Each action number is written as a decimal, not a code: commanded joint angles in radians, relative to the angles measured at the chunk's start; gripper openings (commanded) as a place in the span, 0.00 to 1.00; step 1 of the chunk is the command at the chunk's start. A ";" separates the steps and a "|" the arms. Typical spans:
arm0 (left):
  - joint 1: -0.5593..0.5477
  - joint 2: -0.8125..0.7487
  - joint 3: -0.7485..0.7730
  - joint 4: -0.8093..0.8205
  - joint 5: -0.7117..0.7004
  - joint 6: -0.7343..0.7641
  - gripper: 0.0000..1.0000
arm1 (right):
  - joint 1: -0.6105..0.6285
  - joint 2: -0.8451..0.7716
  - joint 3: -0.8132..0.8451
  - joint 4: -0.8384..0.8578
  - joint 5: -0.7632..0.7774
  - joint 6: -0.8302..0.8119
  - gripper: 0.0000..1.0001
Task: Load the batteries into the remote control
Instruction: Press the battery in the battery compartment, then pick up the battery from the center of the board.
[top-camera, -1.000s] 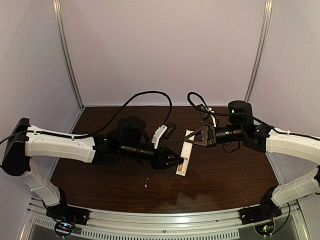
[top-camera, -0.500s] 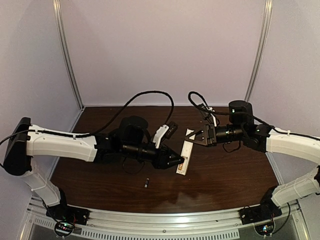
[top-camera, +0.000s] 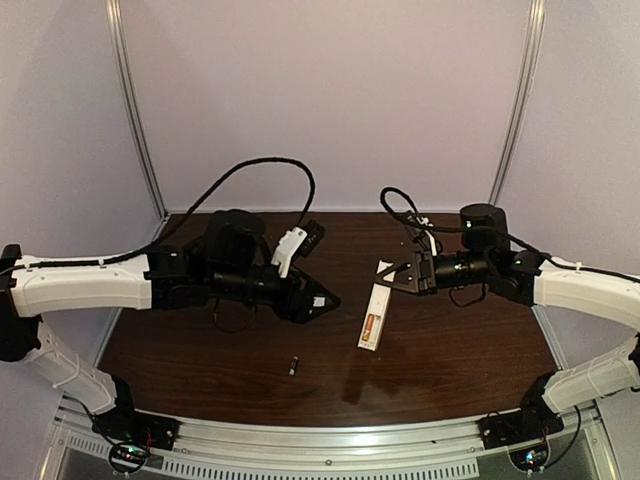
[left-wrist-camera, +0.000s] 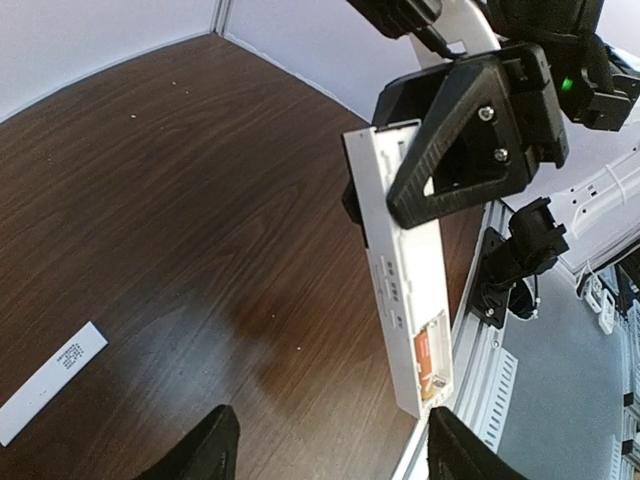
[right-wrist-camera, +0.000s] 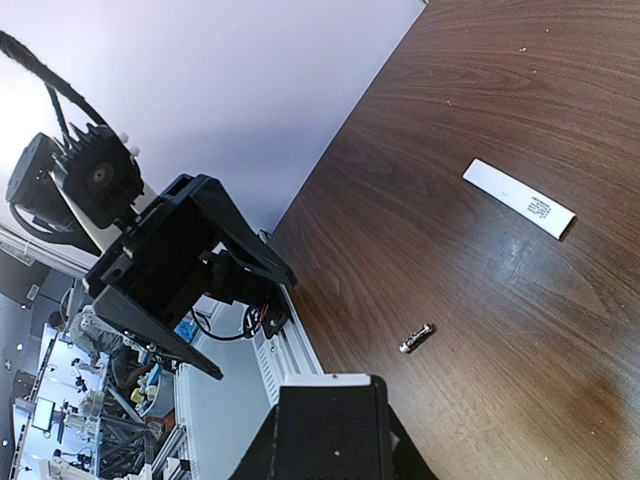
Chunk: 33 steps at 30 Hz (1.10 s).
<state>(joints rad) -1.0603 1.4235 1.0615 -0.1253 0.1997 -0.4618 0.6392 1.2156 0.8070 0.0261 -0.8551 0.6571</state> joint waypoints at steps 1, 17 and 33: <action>0.000 -0.027 -0.065 -0.134 -0.062 -0.011 0.64 | -0.017 -0.027 -0.026 -0.009 0.020 -0.030 0.00; -0.004 0.137 -0.147 -0.342 -0.123 -0.212 0.33 | -0.041 -0.011 -0.129 0.070 0.063 0.014 0.00; -0.007 0.347 -0.014 -0.387 -0.148 -0.202 0.26 | -0.044 0.009 -0.250 0.223 0.090 0.149 0.00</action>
<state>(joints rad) -1.0622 1.7321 1.0084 -0.4774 0.0818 -0.6643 0.6014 1.2190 0.5804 0.1665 -0.7834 0.7673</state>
